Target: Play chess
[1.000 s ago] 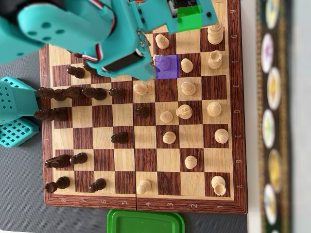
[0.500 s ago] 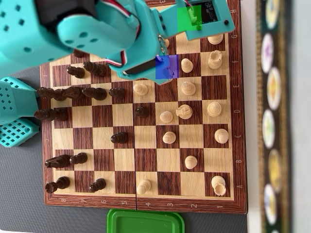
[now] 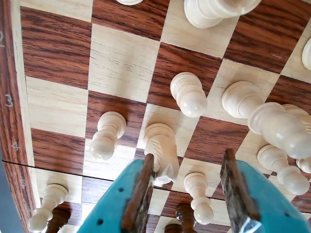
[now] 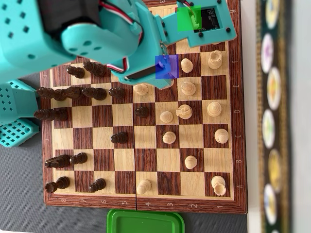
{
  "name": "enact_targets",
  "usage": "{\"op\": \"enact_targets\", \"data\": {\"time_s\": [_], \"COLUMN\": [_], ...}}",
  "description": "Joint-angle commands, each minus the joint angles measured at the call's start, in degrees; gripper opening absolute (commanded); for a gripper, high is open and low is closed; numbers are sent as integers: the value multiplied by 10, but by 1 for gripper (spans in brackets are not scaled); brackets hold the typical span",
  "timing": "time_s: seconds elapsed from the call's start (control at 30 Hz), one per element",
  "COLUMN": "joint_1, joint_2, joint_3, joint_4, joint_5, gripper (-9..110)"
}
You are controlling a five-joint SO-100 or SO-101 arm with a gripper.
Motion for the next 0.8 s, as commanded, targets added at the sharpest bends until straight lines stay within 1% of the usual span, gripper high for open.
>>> {"op": "enact_targets", "data": {"time_s": [0.0,0.77], "joint_1": [0,-15], "joint_2": [6,7], "joint_3": [-18,18], "joint_4": [-1,-1], "joint_5": [-3,3], "gripper": [20,20]}}
